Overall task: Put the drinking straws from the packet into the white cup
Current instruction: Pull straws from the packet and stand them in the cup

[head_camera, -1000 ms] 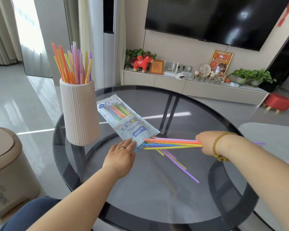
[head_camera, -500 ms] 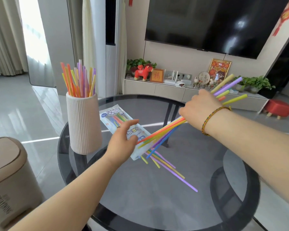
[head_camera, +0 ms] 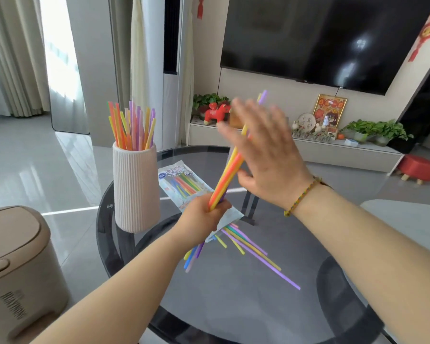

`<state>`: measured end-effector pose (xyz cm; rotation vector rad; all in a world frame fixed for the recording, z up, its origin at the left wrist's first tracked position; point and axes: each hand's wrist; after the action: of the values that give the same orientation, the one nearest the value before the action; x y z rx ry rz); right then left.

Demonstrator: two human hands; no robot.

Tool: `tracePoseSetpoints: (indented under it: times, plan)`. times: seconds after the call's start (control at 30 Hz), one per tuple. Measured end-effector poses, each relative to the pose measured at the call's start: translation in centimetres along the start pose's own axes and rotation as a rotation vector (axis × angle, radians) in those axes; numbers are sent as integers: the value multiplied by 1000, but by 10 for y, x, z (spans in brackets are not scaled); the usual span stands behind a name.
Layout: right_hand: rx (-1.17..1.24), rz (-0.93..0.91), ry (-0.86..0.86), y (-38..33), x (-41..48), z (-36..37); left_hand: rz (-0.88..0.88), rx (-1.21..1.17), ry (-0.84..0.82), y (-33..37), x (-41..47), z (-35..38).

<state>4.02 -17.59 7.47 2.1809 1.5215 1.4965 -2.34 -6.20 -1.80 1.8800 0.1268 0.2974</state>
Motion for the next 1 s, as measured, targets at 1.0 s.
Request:
tracePoseSetpoints:
  times: [1.0]
  plan:
    - [1792,933,-129,-79,23,34,-42,-69,-154,-45,-20,-22]
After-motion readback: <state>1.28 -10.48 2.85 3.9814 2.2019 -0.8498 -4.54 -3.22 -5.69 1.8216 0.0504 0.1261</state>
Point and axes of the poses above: each hand's wrist, its own x-axis towards the middle knuckle, its own z-axis out of the palm, y = z × x, and after that the axes turned 6 degrees about -y, right-handed
